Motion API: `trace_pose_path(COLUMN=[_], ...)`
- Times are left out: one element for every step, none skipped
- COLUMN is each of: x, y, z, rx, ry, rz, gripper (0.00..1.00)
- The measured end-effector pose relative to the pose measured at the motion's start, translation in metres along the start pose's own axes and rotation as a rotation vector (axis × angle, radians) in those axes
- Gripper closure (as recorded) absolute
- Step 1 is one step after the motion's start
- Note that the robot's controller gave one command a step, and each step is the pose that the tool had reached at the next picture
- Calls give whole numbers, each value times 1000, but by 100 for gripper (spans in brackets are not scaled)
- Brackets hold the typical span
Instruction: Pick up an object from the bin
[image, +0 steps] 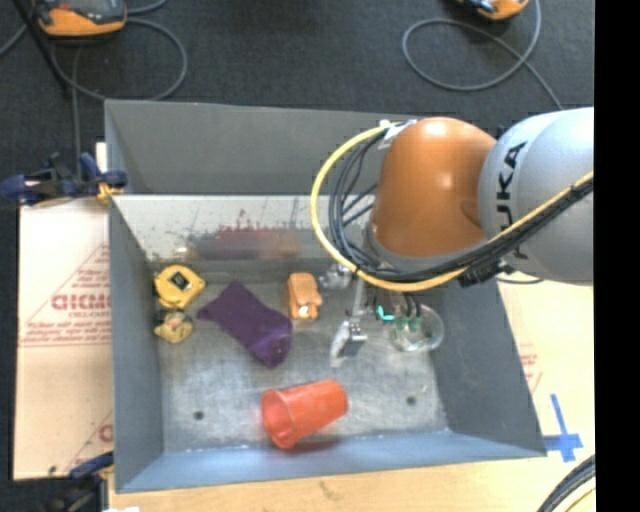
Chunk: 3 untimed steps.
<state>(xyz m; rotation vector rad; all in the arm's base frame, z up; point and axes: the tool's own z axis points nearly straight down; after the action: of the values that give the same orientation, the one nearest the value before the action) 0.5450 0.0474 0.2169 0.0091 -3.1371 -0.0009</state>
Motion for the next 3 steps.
trace_pose_path(x=[-1, 10, 9], y=[0, 20, 38], z=[-4, 46, 61], rx=[0, -1, 0], ry=[-6, -14, -1], rz=[1, 61, 89], gripper=[0, 0, 0])
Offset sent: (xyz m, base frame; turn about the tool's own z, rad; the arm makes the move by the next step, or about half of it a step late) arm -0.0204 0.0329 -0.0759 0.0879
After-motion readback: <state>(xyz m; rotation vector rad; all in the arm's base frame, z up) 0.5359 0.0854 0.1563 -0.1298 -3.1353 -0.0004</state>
